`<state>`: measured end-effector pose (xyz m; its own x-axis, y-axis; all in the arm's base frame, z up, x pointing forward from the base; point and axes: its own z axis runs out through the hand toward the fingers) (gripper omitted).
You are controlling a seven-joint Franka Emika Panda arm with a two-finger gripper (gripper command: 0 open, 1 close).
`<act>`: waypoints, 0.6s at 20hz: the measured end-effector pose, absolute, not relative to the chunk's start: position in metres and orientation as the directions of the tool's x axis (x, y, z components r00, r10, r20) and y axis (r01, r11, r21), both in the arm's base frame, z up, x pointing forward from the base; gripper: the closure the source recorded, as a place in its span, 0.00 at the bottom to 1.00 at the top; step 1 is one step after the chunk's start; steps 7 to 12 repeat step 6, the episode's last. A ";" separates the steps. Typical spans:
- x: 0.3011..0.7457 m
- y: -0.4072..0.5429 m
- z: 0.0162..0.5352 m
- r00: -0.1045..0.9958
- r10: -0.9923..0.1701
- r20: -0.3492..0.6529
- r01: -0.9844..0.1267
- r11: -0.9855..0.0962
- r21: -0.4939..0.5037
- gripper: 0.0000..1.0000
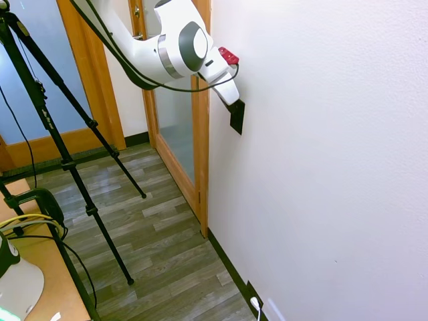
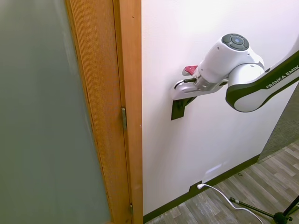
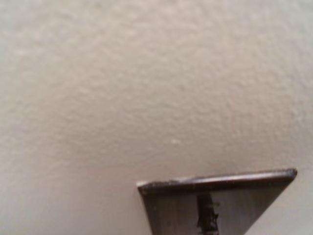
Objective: Turn on the light
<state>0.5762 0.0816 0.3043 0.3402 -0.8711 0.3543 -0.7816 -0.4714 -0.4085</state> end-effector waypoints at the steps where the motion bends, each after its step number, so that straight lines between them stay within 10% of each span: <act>1: 0.571 0.084 0.301 0.351 -0.866 0.356 -0.777 -0.482 -0.405 0.00; 12: 0.525 0.090 0.300 0.361 -0.858 0.365 -0.735 -0.503 -0.456 0.00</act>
